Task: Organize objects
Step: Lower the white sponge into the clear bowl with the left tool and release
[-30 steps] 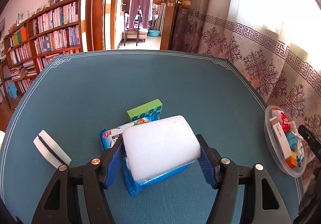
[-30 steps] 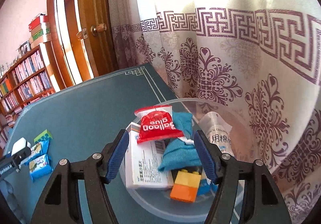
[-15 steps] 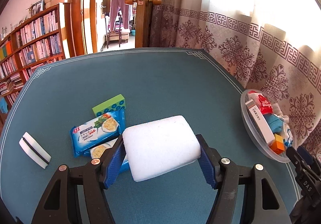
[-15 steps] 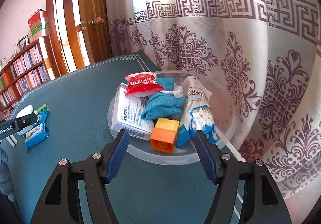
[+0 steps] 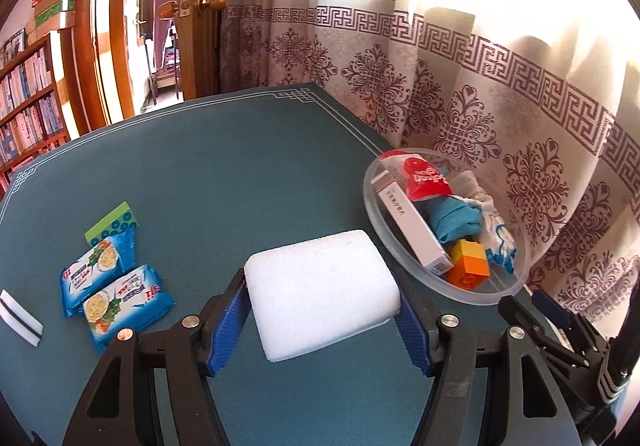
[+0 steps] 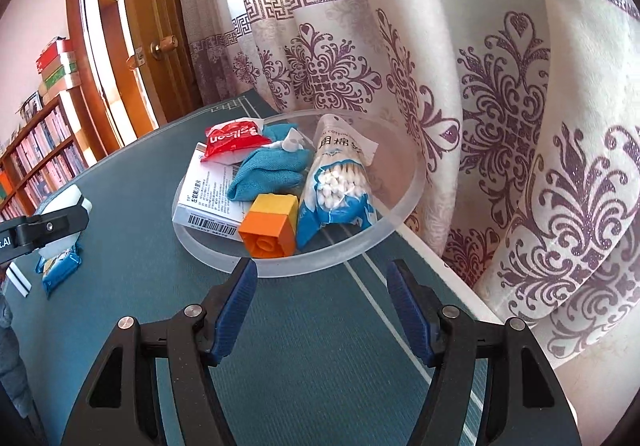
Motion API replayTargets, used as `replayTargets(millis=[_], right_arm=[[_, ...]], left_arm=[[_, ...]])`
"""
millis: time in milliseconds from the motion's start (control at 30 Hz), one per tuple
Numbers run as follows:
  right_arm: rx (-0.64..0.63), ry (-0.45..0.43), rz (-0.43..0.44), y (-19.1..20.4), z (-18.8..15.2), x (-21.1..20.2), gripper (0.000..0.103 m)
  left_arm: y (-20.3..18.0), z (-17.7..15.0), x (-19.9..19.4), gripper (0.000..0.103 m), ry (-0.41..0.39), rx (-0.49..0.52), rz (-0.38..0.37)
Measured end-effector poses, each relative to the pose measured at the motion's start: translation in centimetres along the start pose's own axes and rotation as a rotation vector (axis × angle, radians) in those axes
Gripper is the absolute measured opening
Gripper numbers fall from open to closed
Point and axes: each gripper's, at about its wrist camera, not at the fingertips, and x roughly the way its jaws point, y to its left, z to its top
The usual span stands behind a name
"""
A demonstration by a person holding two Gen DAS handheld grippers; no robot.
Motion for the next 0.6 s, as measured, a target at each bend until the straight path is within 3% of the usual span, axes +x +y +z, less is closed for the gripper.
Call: replayTargets(millis=[167, 600], right_arm=[[0.018, 0.000, 0.020, -0.4, 0.0, -0.1, 0.069], [0.054, 0.007, 0.067, -0.8, -0.1, 0.1, 0.069]], left_arm=[[-2.8, 1.3, 0.5, 0.071, 0.008, 0.034, -0.062], [-8.0, 3.7, 4.3, 0.071, 0.017, 0.183, -0.050]])
